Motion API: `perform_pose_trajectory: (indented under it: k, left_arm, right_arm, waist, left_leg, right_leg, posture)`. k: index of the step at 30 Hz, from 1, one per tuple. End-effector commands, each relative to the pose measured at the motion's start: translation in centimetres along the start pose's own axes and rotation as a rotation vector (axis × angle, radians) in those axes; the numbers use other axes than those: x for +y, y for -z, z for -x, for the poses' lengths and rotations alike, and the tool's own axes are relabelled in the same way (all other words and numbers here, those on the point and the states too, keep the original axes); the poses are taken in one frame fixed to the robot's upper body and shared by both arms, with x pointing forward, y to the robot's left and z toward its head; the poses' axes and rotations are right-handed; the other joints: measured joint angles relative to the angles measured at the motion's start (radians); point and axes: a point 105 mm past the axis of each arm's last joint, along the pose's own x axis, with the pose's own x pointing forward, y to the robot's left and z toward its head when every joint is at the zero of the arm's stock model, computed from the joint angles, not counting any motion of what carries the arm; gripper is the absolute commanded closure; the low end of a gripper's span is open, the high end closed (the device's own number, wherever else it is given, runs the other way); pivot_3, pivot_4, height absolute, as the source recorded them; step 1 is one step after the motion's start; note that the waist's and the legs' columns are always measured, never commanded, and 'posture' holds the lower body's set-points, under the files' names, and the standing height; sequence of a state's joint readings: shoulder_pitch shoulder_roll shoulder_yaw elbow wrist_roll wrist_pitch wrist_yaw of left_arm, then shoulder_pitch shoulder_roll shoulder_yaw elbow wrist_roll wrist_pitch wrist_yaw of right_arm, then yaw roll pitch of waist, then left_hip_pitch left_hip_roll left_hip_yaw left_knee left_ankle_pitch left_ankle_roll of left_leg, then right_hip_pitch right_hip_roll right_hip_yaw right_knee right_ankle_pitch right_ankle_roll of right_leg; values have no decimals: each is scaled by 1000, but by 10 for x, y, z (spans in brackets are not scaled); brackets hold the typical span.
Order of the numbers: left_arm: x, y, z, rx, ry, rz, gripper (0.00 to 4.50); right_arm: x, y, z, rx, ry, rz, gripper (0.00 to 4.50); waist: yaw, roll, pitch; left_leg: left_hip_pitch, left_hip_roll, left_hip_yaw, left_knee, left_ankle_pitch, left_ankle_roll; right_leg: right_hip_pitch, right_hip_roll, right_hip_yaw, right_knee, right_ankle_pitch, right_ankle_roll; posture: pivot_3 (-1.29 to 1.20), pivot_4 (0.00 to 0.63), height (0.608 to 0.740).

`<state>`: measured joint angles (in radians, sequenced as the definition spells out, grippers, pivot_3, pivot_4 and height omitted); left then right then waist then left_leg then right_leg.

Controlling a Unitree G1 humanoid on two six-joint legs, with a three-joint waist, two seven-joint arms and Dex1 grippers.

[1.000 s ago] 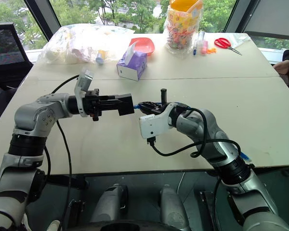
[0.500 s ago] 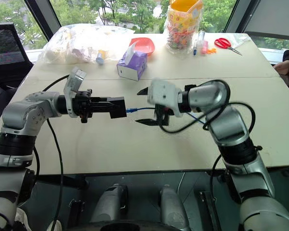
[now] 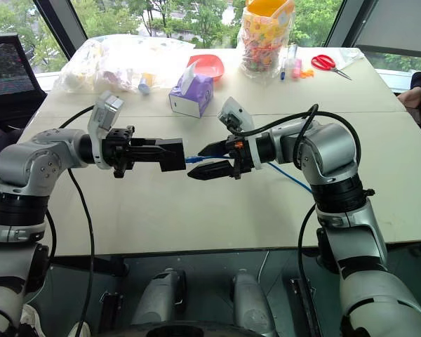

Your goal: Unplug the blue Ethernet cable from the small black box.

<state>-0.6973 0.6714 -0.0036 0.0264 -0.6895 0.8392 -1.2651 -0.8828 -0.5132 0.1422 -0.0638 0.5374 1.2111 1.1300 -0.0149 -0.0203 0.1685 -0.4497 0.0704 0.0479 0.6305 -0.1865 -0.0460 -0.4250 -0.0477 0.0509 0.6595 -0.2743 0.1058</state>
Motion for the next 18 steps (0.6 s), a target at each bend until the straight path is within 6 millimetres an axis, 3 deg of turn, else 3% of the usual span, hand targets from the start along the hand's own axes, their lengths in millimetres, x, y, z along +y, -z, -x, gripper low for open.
perform_pose_trajectory:
  k: [1, 18]
  left_arm:
    - [-7, -14, 3, -24, 12, -59, 4004]
    - [-8, -11, 3, -25, 7, -58, 4004]
  right_arm:
    - [7, -17, 2, -37, -20, 38, 2226]
    - [12, -17, -5, -1, -47, 36, 2226]
  waist:
    - [1, 0, 0]
    - [0, 0, 0]
  left_leg:
    - [0, 0, 0, 0, 0, 0]
    - [0, 0, 0, 0, 0, 0]
  right_leg:
    - [0, 0, 0, 0, 0, 0]
    - [0, 0, 0, 0, 0, 0]
  posture:
    - [0, 150, 735]
    - [0, 150, 735]
